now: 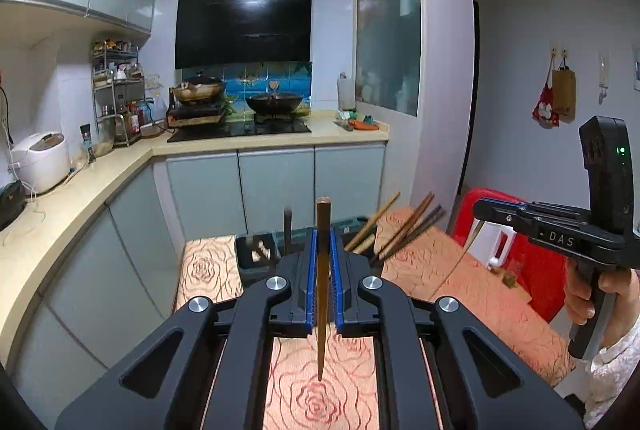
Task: Organize utensils
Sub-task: 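Lift both held wooden chopsticks and carry them over the black caddy, then lower the wooden chopsticks into the caddy and open both tools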
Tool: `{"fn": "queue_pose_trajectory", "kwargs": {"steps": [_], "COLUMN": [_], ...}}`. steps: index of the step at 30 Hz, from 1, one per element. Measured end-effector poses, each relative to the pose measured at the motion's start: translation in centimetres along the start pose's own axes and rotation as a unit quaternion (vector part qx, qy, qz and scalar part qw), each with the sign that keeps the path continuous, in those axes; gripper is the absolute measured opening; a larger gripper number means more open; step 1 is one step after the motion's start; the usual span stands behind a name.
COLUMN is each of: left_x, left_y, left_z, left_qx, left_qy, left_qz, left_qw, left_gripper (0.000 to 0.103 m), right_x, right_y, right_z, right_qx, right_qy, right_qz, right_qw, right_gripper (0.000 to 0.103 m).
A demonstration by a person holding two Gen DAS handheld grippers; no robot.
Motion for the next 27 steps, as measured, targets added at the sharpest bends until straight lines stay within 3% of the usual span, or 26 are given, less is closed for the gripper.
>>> {"fn": "queue_pose_trajectory", "kwargs": {"steps": [13,27], "left_x": [7.4,11.2], "left_y": [0.3,-1.3], "left_z": [2.2,6.5], "left_qx": [0.029,0.061], "left_qy": [0.041,0.057], "left_qz": [-0.006,-0.022], "left_qw": [0.9987,0.9963], "left_gripper": [0.006,0.006], "right_x": [7.6,9.0], "right_y": [2.1,4.1], "right_z": [-0.2,3.6], "right_qx": [-0.039,-0.051], "right_qy": [0.059,0.056], "right_qz": [0.001,0.014], "right_qw": [0.998,0.997], "right_gripper": [0.008,0.008]}}
Point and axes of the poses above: each gripper's, at about its wrist camera, not at the fingertips, and z roughly the way its jaws point, y to its right, x to its top, the point moved 9 cm from there along z, roughly the way its jaws point, and after that the axes turned 10 degrees about -y, right-handed, at the moved point
